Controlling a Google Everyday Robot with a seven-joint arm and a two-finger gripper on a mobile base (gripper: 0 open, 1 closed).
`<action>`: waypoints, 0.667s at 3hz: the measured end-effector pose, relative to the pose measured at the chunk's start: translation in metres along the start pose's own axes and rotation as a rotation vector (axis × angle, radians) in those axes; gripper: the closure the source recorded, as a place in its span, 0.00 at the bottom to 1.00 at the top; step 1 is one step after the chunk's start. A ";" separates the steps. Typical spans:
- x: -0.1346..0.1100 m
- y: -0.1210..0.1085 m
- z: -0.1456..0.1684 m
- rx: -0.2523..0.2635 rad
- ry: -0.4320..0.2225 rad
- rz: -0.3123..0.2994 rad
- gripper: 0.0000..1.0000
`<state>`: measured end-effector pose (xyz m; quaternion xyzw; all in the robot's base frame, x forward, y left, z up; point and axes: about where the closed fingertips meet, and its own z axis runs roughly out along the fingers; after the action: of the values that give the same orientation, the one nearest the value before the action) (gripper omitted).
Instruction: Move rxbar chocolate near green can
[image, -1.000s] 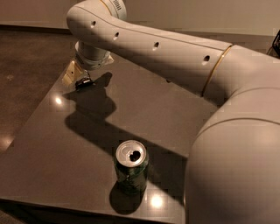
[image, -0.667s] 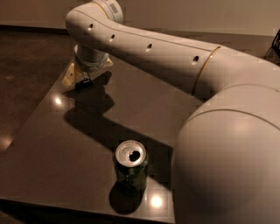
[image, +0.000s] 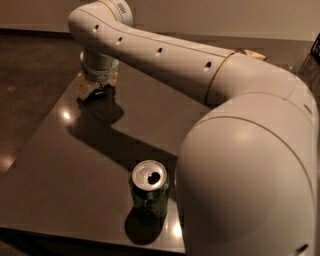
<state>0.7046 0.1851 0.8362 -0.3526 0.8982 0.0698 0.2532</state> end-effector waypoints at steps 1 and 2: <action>-0.006 0.008 -0.007 -0.004 -0.008 -0.010 0.64; -0.007 0.009 -0.017 -0.005 -0.004 -0.013 0.87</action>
Offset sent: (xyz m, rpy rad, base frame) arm -0.0132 0.0005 0.0322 -0.0005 -0.0033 0.0123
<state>0.6962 0.1909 0.8536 -0.3589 0.8951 0.0712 0.2547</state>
